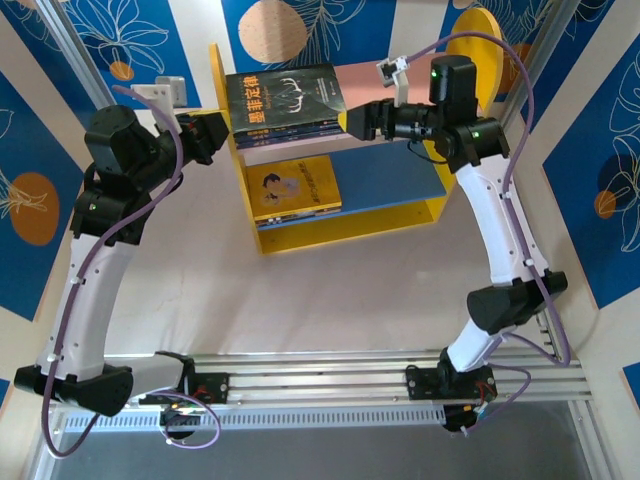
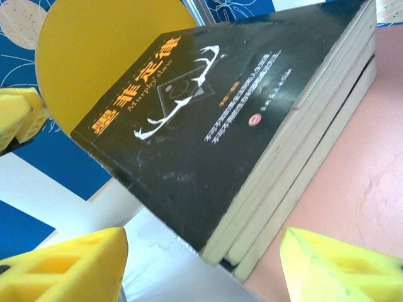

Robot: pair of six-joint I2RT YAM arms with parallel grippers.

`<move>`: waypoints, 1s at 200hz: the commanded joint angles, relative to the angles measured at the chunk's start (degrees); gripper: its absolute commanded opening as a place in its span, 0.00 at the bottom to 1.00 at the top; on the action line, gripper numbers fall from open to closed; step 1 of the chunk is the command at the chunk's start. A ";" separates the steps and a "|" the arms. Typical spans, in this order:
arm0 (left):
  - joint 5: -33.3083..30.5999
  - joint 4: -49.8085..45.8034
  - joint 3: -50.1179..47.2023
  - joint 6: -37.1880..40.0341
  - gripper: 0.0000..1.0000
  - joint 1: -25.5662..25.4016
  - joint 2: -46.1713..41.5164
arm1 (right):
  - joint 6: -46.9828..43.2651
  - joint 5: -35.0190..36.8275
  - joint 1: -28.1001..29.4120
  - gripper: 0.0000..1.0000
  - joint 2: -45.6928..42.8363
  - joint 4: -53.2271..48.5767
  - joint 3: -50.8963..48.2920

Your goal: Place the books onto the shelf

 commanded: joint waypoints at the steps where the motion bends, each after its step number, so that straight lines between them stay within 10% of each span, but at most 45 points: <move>1: -1.12 -1.19 1.06 1.30 0.22 0.29 -0.90 | -0.02 0.25 -0.25 0.66 -3.33 3.36 -3.55; 200: -0.96 -0.57 0.10 1.24 0.22 0.29 -1.13 | -1.82 1.86 3.40 0.57 -6.23 2.56 -4.68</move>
